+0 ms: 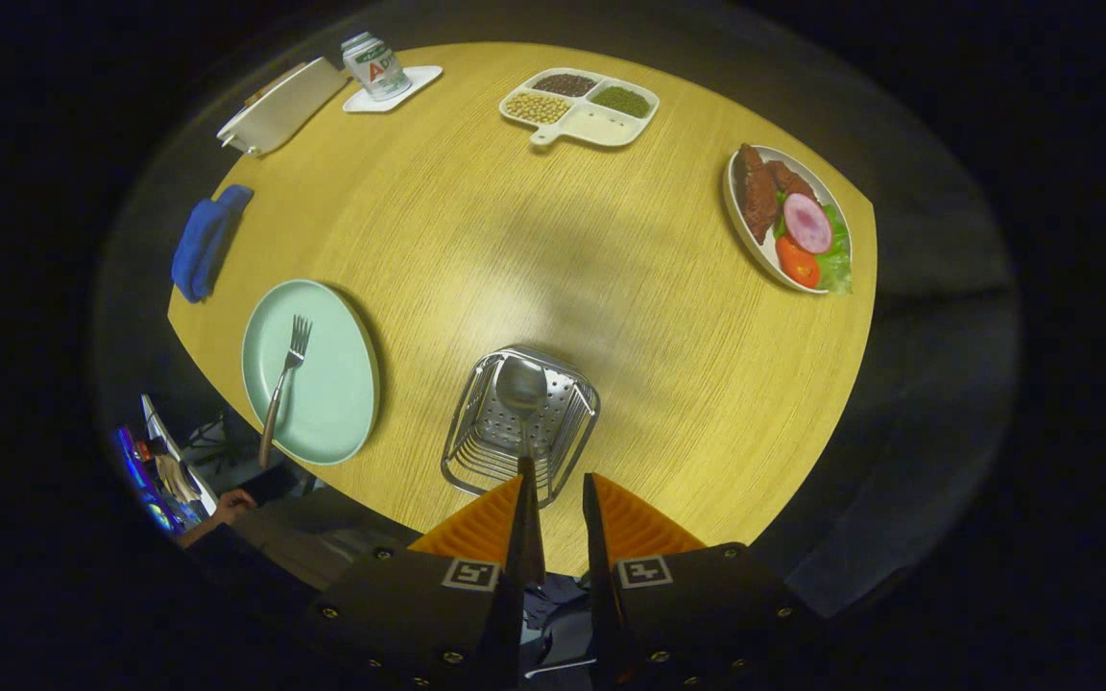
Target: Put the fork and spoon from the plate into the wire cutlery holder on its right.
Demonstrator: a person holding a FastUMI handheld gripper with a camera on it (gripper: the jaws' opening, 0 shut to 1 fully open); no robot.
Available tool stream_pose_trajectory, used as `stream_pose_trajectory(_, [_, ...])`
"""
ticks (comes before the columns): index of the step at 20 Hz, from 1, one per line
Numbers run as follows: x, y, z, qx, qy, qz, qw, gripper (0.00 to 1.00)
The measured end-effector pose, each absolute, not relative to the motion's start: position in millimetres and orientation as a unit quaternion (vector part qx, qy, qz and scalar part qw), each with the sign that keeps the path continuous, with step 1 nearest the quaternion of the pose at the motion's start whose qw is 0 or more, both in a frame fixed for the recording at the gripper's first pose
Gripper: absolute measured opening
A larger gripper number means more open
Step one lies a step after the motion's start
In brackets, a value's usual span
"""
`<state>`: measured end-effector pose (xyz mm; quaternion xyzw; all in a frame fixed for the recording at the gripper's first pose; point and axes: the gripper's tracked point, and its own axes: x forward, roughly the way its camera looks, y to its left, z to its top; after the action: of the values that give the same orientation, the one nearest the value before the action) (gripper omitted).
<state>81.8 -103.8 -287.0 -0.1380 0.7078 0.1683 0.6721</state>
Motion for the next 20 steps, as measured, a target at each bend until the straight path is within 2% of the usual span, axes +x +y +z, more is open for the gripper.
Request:
stream_pose_trajectory(11, [37.8,-36.6,-240.5,-0.069,0.665,0.199,0.717,0.30])
stream_pose_trajectory(20, [-20.0,53.0,-261.9,-0.047,0.674,0.245,0.695,0.31])
